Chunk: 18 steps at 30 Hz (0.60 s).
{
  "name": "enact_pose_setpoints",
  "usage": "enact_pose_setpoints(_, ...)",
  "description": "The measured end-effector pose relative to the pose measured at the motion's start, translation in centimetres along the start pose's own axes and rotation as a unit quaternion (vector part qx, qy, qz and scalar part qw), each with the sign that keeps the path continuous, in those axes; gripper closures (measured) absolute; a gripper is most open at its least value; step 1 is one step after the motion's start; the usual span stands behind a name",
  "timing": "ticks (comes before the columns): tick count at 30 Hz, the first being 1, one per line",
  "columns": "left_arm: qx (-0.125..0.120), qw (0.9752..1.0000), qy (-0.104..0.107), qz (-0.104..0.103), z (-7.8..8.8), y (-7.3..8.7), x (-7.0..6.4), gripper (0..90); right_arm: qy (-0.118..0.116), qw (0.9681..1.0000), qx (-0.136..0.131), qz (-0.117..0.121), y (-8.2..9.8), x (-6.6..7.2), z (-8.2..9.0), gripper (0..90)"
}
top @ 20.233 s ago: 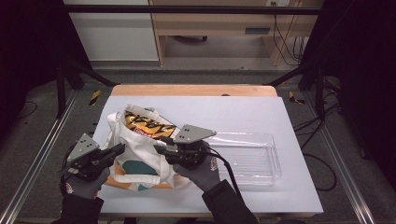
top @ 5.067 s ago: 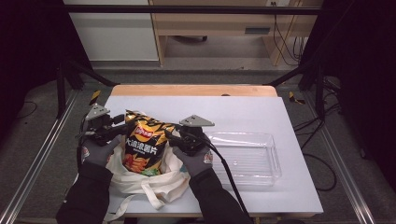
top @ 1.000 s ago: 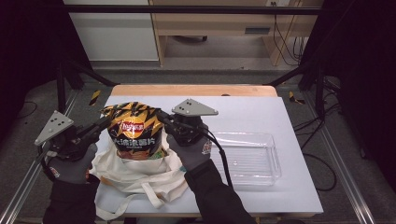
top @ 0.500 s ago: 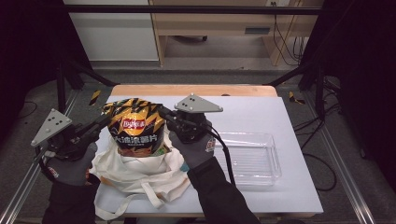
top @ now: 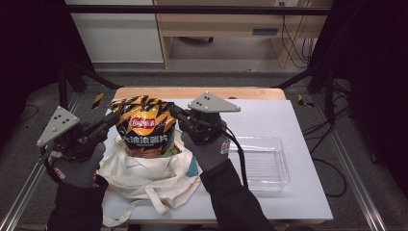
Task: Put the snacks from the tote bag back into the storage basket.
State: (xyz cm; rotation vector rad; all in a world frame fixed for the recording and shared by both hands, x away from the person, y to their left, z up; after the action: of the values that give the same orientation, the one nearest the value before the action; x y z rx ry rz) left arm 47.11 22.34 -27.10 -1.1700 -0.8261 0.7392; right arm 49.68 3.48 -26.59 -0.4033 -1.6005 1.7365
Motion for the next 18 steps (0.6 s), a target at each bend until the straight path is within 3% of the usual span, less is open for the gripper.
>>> enact_pose_setpoints(18,-0.009,0.9999,0.009,-0.009,-1.8,-1.8,-2.3,90.0,0.017,0.9997,-0.015,0.004,-1.3,-1.8,2.6,90.0)
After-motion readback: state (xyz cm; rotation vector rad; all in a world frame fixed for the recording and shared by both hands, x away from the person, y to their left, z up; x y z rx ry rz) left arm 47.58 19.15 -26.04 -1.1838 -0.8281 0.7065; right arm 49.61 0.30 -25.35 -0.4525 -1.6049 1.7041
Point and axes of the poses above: each handheld gripper's, and its own axes: z roughly backward along the jaws, y roughly out of its underside, x roughly to its left, the point moved 8 cm from there along -z, roughly forward along the jaws, and after that the axes turned 10 degrees about -z, right-handed, at the moved point
